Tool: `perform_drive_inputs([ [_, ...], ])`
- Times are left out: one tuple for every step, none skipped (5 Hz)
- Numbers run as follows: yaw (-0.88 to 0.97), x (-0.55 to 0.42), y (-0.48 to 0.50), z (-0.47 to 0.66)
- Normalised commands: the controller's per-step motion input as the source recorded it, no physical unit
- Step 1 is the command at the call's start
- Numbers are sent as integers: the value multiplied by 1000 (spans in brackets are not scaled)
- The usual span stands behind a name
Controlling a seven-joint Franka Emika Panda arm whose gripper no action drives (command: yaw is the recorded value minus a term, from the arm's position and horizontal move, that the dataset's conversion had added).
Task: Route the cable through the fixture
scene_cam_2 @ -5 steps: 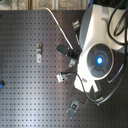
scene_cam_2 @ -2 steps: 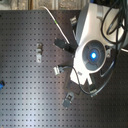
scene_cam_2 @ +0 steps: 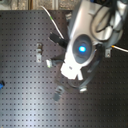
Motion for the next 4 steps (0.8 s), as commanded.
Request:
perform_drive_inputs([
  [0,15,81,-1],
  [0,-10,-21,585],
  [0,-115,-201,599],
  [157,-144,89,19],
])
